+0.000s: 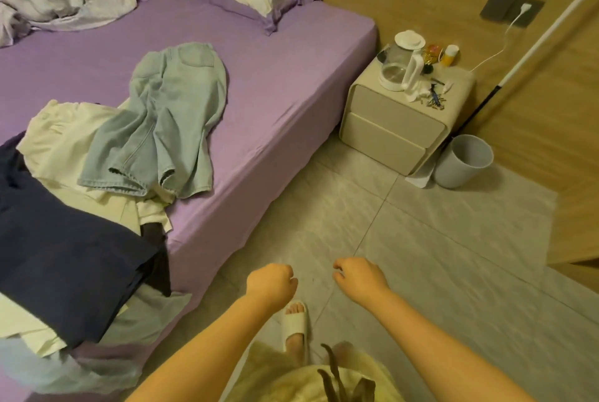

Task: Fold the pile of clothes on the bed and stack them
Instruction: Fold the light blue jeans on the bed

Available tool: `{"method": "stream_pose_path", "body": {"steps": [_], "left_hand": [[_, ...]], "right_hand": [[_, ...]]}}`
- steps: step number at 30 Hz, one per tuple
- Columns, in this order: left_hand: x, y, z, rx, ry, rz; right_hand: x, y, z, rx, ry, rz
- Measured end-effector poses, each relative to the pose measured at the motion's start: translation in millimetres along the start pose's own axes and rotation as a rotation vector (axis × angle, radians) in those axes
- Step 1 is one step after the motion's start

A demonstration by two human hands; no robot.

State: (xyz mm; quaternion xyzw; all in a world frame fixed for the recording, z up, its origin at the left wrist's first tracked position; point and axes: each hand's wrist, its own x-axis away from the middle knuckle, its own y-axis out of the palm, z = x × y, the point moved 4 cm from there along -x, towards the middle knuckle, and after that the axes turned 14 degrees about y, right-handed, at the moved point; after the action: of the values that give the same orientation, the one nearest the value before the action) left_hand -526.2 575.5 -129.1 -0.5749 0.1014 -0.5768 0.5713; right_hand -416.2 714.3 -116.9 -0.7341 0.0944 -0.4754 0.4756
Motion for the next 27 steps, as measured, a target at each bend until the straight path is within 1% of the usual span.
{"method": "stream_pose_path", "body": {"steps": [3, 9, 14, 21, 27], "left_hand": [[-25, -24, -9, -0.014, 0.033, -0.007], [-73, -61, -22, 0.018, 0.019, 0.012], [-123, -96, -29, 0.040, -0.032, 0.020], [-198, -149, -18, 0.138, -0.130, 0.043], [-237, -178, -22, 0.205, -0.219, 0.082]], "right_hand": [[-30, -25, -10, -0.010, 0.008, 0.027], [-84, -65, -22, 0.021, -0.011, 0.031], [-143, -100, -24, 0.091, -0.068, 0.014], [-233, -163, -28, 0.183, -0.178, 0.004], [-284, -201, -38, 0.255, -0.244, -0.006]]}}
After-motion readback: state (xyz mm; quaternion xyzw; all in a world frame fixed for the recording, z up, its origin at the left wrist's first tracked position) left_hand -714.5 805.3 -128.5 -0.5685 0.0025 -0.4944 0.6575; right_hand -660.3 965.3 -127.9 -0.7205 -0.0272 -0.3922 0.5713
